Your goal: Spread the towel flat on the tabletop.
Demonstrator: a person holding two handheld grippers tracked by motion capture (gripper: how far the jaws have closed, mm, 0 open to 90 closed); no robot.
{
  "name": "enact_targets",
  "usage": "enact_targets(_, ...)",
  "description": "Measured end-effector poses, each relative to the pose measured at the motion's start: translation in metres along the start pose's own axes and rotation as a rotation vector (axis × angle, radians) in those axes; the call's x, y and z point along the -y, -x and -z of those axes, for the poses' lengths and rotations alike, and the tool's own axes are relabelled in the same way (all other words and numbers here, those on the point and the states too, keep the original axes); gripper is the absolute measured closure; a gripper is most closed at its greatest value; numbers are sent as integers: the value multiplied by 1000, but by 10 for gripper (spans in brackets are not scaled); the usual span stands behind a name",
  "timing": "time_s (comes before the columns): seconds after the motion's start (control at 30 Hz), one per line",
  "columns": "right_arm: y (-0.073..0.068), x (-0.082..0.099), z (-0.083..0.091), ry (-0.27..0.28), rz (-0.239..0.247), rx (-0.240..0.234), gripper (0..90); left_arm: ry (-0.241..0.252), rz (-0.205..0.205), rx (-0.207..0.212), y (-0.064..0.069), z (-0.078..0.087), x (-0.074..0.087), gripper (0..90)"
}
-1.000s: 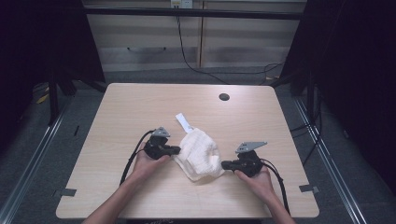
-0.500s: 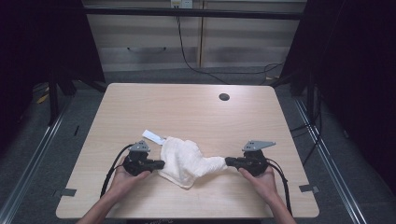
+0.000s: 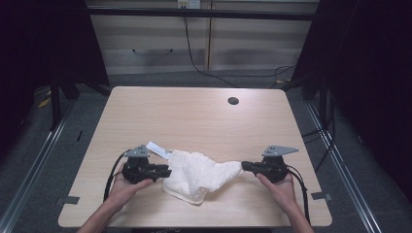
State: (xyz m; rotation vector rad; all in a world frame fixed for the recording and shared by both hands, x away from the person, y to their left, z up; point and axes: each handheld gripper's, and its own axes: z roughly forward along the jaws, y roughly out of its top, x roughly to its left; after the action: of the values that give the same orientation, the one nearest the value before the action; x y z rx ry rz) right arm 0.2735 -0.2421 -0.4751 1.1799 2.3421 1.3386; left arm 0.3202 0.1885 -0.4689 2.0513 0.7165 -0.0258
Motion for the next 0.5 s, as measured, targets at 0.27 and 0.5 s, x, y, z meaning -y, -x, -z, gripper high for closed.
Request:
enact_targets(0.27, 4, -10, -11, -5, 9, -5, 883, -34, 31, -115, -46, -34, -25, 628)
enact_targets(0.5, 16, -9, -21, -25, -10, 4, 883, -54, 57, -130, -62, -59, -23, 598)
